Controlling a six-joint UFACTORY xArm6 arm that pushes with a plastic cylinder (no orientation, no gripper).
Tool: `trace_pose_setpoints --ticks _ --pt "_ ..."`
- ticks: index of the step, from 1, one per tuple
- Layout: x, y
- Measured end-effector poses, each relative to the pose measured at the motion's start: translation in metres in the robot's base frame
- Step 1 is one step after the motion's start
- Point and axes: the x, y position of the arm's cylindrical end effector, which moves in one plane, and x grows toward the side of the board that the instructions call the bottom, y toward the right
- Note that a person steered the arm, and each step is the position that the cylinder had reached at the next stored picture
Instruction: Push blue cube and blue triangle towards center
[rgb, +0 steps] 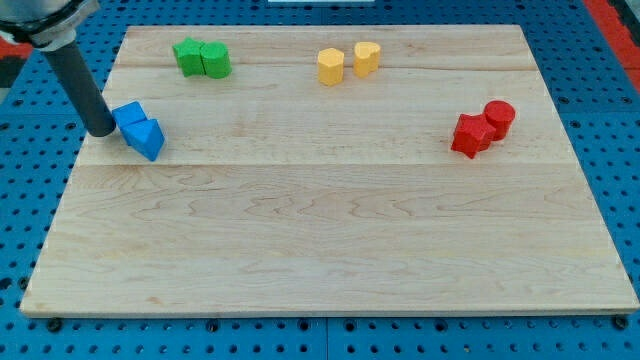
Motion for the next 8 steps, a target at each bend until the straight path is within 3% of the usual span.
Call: trace_pose_setpoints --ticks 3,5,8 --pt "0.0 0.039" --pt "-0.056 0.028" --pt "-0.064 0.056"
